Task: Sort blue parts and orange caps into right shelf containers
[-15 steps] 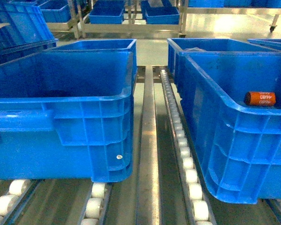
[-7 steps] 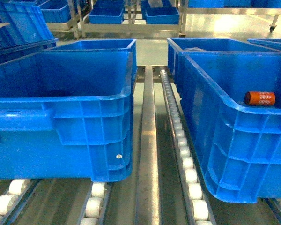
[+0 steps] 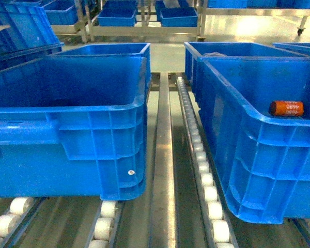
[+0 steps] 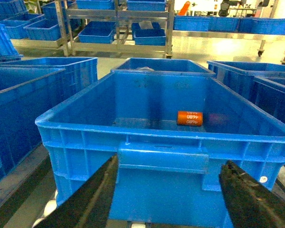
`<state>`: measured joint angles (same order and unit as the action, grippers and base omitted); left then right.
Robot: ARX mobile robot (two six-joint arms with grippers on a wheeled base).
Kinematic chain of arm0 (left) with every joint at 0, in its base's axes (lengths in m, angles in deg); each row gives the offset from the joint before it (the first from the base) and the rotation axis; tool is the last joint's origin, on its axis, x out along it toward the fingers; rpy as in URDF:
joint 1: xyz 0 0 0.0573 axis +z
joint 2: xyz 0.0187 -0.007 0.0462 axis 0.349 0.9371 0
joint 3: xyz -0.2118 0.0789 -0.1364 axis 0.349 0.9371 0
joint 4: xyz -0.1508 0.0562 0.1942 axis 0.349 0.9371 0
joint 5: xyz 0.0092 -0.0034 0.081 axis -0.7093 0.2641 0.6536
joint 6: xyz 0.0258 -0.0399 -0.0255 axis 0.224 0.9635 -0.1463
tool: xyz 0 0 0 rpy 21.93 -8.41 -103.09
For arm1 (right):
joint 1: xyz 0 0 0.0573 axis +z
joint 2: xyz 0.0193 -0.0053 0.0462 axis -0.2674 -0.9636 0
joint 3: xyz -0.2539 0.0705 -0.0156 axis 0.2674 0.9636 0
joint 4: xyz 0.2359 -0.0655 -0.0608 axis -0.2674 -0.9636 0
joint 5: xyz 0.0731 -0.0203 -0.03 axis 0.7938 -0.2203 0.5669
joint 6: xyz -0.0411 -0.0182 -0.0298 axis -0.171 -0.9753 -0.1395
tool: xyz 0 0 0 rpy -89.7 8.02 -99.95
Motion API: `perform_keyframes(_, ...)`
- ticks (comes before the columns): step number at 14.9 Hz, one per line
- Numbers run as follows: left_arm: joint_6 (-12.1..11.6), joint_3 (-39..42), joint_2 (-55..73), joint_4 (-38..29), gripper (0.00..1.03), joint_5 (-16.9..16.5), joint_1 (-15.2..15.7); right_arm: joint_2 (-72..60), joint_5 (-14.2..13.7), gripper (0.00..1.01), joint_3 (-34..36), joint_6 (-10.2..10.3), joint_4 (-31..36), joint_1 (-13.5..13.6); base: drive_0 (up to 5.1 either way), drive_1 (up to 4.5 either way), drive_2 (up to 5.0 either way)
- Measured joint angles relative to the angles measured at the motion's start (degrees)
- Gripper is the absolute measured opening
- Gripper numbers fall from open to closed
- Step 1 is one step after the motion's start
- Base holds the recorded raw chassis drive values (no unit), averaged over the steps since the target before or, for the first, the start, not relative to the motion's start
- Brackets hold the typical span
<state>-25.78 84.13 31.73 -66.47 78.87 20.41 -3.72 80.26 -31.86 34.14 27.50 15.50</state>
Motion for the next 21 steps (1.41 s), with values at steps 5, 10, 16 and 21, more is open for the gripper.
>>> perform_keyframes(5, -0.11, 0.00, -0.02, 0.00, 0.98, 0.00, 0.00, 0.00, 0.00, 0.98, 0.00, 0.04, 0.00, 0.00, 0.0, 0.00, 0.0)
perform_keyframes(10, -0.11, 0.00, 0.00, 0.00, 0.98, 0.00, 0.00, 0.00, 0.00, 0.98, 0.00, 0.04, 0.00, 0.00, 0.0, 0.00, 0.0)
perform_keyframes(16, -0.11, 0.00, 0.00, 0.00, 0.98, 0.00, 0.00, 0.00, 0.00, 0.98, 0.00, 0.04, 0.00, 0.00, 0.0, 0.00, 0.0)
perform_keyframes(21, -0.11, 0.00, 0.00, 0.00, 0.98, 0.00, 0.00, 0.00, 0.00, 0.98, 0.00, 0.04, 0.00, 0.00, 0.0, 0.00, 0.0)
